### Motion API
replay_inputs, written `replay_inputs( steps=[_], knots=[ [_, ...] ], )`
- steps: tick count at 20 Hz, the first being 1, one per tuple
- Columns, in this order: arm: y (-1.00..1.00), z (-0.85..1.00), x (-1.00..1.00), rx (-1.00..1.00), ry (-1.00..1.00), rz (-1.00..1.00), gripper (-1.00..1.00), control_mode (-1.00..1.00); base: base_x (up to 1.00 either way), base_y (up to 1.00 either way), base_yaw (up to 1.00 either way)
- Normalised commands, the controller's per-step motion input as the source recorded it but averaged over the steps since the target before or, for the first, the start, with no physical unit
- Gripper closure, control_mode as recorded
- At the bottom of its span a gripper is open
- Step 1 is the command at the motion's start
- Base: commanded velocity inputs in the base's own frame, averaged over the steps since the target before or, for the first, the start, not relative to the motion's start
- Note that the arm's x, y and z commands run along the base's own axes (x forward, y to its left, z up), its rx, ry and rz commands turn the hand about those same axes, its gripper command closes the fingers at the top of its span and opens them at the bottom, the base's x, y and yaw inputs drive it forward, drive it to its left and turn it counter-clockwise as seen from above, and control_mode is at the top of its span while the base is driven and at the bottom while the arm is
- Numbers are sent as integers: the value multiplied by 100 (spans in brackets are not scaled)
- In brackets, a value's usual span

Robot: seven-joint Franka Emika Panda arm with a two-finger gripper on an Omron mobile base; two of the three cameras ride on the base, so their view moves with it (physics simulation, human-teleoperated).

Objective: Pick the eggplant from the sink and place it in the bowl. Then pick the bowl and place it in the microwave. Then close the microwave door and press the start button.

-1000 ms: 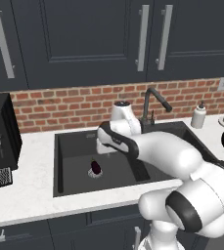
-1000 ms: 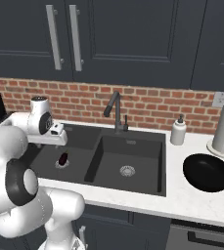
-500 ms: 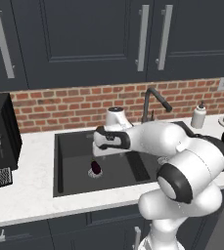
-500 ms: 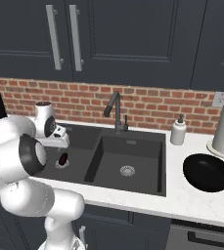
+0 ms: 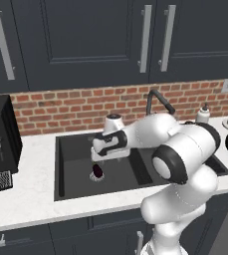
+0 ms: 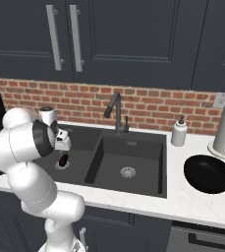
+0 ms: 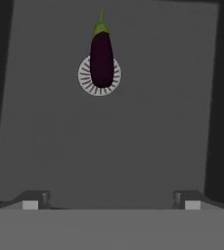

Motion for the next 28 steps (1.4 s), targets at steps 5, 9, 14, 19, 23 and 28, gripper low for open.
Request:
replay_inputs(
  steps=[5, 9, 14, 19, 23, 28],
  knots=[
    [21, -21, 42, 0, 0, 0, -100, -100, 0, 0, 0],
    [6, -19, 44, 0, 0, 0, -100, -100, 0, 0, 0],
    [3, -28, 41, 0, 0, 0, -100, -100, 0, 0, 0],
    [10, -37, 27, 0, 0, 0, -100, -100, 0, 0, 0],
    [21, -40, 26, 0, 0, 0, -100, -100, 0, 0, 0],
    [5, -20, 22, 0, 0, 0, -100, -100, 0, 0, 0]
  ],
)
